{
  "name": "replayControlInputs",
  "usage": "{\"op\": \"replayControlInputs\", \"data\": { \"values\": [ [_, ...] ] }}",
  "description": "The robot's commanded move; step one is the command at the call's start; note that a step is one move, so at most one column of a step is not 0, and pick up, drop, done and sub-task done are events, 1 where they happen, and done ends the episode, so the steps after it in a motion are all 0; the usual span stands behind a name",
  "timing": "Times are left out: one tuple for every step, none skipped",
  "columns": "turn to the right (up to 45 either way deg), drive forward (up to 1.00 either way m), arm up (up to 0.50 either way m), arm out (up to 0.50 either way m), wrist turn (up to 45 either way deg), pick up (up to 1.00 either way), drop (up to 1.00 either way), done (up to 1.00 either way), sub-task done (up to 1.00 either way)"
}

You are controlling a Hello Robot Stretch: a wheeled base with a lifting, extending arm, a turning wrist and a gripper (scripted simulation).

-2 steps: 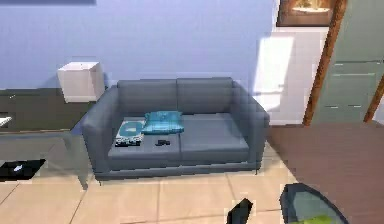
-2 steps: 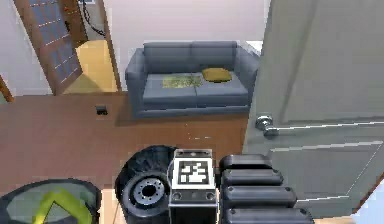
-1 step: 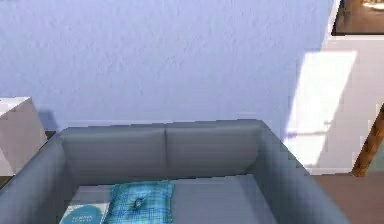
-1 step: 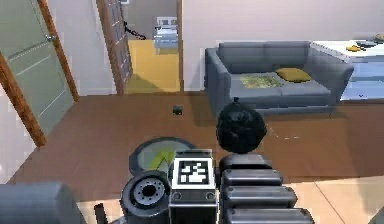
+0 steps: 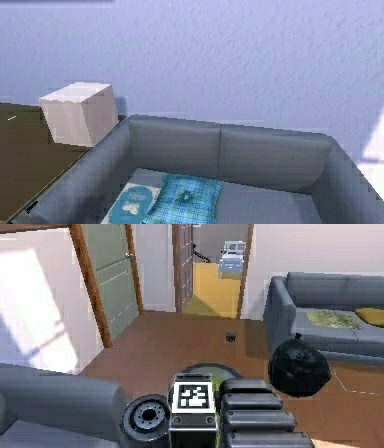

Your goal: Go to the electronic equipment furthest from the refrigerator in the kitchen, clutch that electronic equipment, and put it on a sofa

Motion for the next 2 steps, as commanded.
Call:
{"op": "replayControlInputs", "data": {
  "values": [
    [0.0,0.1,0.0,0.0,0.0,0.0,0.0,0.0,0.0],
    [45.0,0.0,0.0,0.0,0.0,0.0,0.0,0.0,0.0]
  ]
}}
